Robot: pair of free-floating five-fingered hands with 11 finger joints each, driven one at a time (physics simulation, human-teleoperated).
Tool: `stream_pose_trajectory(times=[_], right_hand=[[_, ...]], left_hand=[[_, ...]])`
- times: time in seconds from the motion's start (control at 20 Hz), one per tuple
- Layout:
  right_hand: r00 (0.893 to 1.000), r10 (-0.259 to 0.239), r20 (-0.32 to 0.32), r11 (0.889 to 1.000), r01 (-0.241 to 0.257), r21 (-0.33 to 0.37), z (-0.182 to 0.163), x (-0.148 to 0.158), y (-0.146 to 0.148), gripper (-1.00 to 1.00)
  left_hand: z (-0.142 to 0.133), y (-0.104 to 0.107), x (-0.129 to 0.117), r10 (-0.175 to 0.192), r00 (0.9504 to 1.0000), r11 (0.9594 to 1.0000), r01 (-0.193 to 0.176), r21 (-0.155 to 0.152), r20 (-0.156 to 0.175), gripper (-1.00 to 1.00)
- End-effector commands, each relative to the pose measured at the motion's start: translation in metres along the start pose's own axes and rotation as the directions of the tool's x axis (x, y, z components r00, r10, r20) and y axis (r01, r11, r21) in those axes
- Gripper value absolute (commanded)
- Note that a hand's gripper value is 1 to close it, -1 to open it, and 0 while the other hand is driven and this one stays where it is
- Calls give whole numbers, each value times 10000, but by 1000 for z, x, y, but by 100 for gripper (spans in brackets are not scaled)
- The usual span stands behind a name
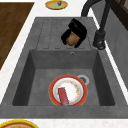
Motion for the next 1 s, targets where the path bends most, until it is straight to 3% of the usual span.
stream_pose_trajectory(times=[0.0,0.35,0.45,0.95], right_hand=[[10000,0,0,10000,0,0,0,0,0,0],[10000,0,0,10000,0,0,0,0,0,0],[10000,0,0,10000,0,0,0,0,0,0],[10000,0,0,10000,0,0,0,0,0,0]], left_hand=[[22,12,21,373,9992,9989,-369,305,-129,100],[60,19,52,172,9996,9997,-169,187,-202,100],[70,15,58,24,9997,9999,-20,136,-259,100],[126,-2,95,10,9995,9998,-4,185,-325,100]])
